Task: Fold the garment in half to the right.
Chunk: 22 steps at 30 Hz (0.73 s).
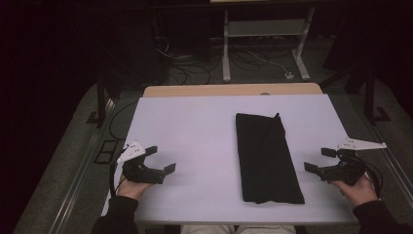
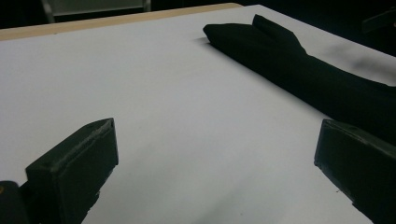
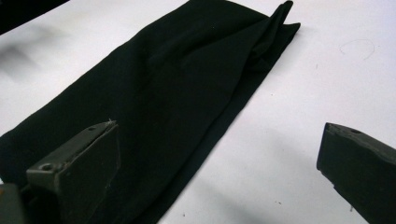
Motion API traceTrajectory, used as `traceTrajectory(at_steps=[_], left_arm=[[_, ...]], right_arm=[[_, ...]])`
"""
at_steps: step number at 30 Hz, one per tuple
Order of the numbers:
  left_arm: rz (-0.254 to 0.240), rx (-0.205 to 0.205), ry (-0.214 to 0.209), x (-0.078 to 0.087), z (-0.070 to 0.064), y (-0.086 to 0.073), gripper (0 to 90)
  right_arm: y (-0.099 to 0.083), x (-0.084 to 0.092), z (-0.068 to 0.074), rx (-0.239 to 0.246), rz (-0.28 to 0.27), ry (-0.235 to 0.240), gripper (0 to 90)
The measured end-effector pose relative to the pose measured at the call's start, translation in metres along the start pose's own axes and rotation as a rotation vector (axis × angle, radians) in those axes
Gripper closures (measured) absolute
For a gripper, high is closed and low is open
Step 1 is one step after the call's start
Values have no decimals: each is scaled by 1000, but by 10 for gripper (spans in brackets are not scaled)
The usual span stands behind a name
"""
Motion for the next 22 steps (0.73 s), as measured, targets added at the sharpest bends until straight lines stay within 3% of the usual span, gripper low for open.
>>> traceTrajectory(at_steps=[8,14,22], left_arm=[[-7,40,31,13,13,-6,0],[-6,96,39,22,22,-14,0],[-15,98,78,34,26,-18,0]], right_arm=[[0,0,0,0,2,-1,0],[-1,-1,-1,1,3,-2,0],[0,-3,-1,7,6,-1,0]])
Point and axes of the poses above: each handheld gripper's, and its own axes: x roughly backward along the jaws, y roughly out of its top, z roughly to its left, the point moved 5 cm from there along -x, roughly forward along the jaws, and after that the axes turned 2 degrees about y, right-handed, at the moved point
